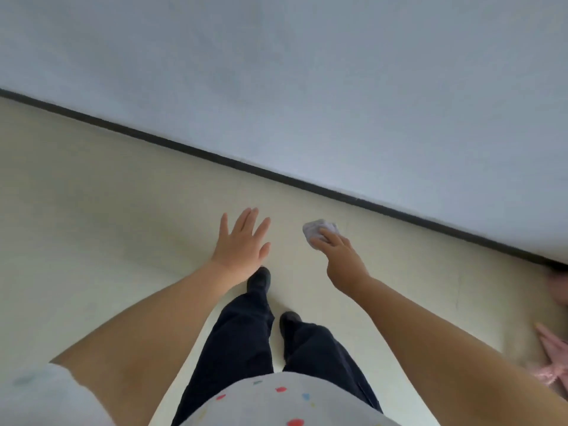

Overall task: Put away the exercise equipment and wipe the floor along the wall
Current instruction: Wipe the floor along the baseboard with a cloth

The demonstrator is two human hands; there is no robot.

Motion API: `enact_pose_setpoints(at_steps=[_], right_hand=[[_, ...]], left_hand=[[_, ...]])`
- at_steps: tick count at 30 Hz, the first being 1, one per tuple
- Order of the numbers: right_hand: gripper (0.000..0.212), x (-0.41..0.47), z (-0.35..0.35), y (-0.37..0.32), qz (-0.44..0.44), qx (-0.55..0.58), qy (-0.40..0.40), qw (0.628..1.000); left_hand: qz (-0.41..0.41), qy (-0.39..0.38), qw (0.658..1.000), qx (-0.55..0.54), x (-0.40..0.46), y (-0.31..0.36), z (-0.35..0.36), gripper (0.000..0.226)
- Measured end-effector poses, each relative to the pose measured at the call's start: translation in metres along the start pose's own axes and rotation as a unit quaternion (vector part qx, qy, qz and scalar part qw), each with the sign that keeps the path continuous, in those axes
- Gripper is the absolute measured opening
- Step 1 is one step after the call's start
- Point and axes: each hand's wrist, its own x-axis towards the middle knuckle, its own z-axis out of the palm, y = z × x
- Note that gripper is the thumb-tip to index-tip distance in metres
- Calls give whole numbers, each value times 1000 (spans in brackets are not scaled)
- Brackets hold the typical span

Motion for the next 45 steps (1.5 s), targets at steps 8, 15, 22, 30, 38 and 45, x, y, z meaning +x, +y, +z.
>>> enact_pose_setpoints(at_steps=[8,15,22,30,38,45], right_hand=[[79,-2,12,-90,-202,-54,-125,970],[73,-14,63,-215,-333,-93,-209,914],[71,-71,142,-305,-391,-164,-285,859],[73,-124,244,-405,-409,-196,-325,830],[78,-126,298,-512,-450,-173,-328,812],[75,-32,340,-587,-423,-191,-287,838]], left_hand=[[-240,-5,962,-131,-138,1,36,57],[-407,22,891,-200,-262,-17,83,57],[-522,25,810,-264,-370,-22,151,57],[-581,7,757,-299,-501,-56,230,57],[-629,8,705,-328,-571,-136,260,56],[-565,55,769,-295,-544,-277,245,57]])
